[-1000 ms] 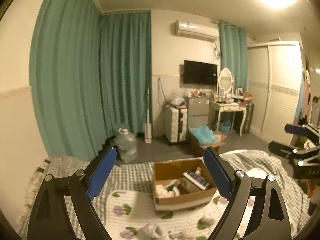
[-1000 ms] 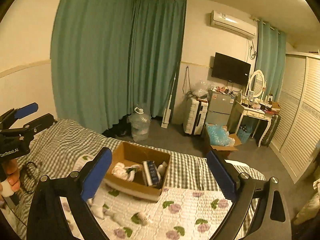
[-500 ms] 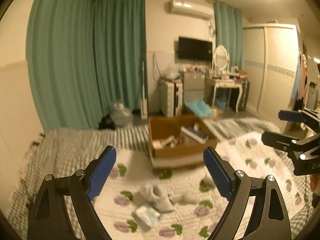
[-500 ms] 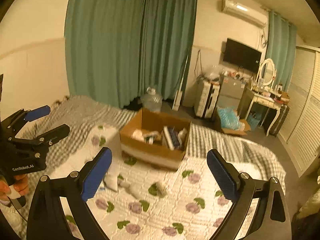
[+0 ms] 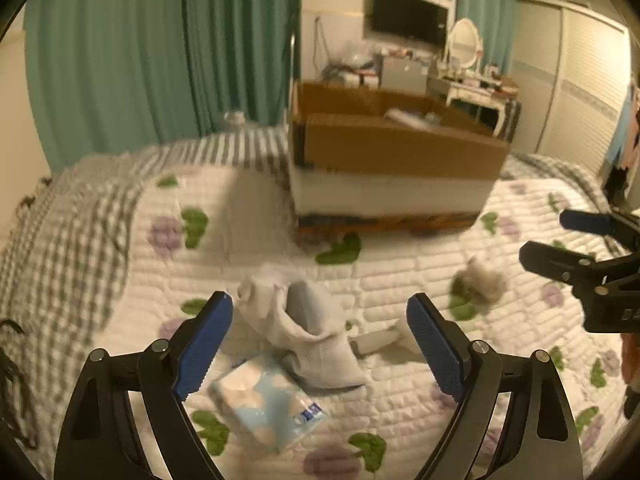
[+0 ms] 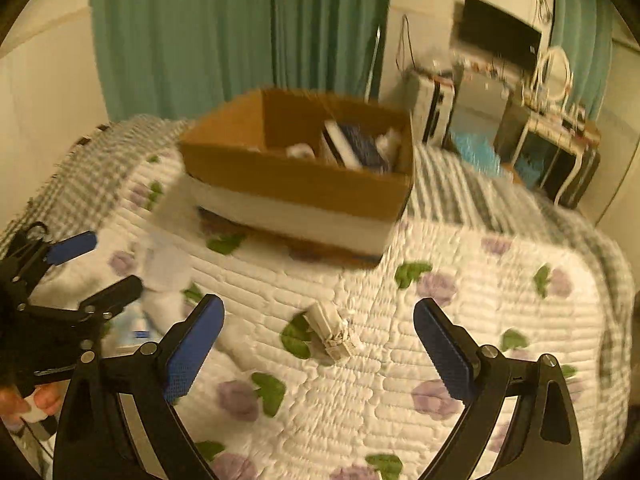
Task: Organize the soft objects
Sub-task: 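Grasp a small white item with right tool while left grasps white mesh sock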
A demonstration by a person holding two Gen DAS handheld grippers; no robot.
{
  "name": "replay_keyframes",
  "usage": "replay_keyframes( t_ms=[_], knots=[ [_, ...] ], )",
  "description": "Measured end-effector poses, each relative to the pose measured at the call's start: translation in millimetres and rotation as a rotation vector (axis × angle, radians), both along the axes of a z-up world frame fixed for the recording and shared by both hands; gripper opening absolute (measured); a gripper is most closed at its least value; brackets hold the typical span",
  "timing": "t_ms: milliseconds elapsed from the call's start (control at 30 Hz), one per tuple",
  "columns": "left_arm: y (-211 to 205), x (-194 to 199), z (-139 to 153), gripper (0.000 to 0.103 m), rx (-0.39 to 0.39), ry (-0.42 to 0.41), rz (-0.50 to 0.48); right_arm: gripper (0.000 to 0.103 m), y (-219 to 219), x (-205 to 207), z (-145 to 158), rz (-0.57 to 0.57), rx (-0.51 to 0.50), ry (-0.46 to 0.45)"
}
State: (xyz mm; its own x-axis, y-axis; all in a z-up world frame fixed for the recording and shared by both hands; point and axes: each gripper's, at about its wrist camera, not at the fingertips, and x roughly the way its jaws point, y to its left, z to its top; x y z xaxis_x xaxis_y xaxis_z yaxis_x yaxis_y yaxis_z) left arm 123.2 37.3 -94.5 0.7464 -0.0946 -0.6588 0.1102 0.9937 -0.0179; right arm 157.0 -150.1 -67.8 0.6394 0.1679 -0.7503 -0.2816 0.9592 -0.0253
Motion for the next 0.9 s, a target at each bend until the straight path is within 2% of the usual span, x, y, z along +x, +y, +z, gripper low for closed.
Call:
replay_keyframes(
  t_ms=[133, 333, 400, 467, 533, 600, 700, 800, 900],
  knots=[
    [4.2, 20.9, -28.6, 0.09, -0.009, 0.059, 0.027, 0.095, -4.2, 26.7, -39.2, -0.007, 0.007, 0.063],
    [6.2, 44.4, -57.5, 0.089, -0.001, 0.116, 0.059, 0.074, -3.1, 46.5, -77.7, 0.014, 0.005, 0.124],
    [3.6, 48.3, -63.3, 0.089, 0.018, 0.118, 0.072, 0.062, -4.7, 50.6, -85.1, 0.021, 0.007, 0.142],
    [1.5, 49.8, -67.2, 0.088, 0.048, 0.116, 0.079, 0.057, -6.8, 51.6, -88.8, 0.021, 0.009, 0.145],
    [0.5, 49.5, -69.7, 0.088, 0.062, 0.118, 0.083, 0.047, -12.9, 53.4, -89.0, 0.012, 0.025, 0.148],
    [1.3, 49.2, -72.2, 0.073, 0.067, 0.124, 0.091, 0.04, -21.6, 53.8, -86.9, -0.002, 0.058, 0.152],
    [8.0, 49.7, -75.5, 0.062, 0.075, 0.146, 0.118, 0.035, -31.2, 51.8, -82.9, -0.016, 0.077, 0.152],
    [16.0, 49.0, -80.8, 0.054, 0.019, 0.175, 0.12, 0.031, -38.8, 46.5, -75.3, -0.019, 0.09, 0.143],
    [16.8, 40.8, -76.0, 0.05, 0.013, 0.176, 0.108, 0.031, -42.4, 37.0, -64.8, -0.018, 0.107, 0.123]
  ],
)
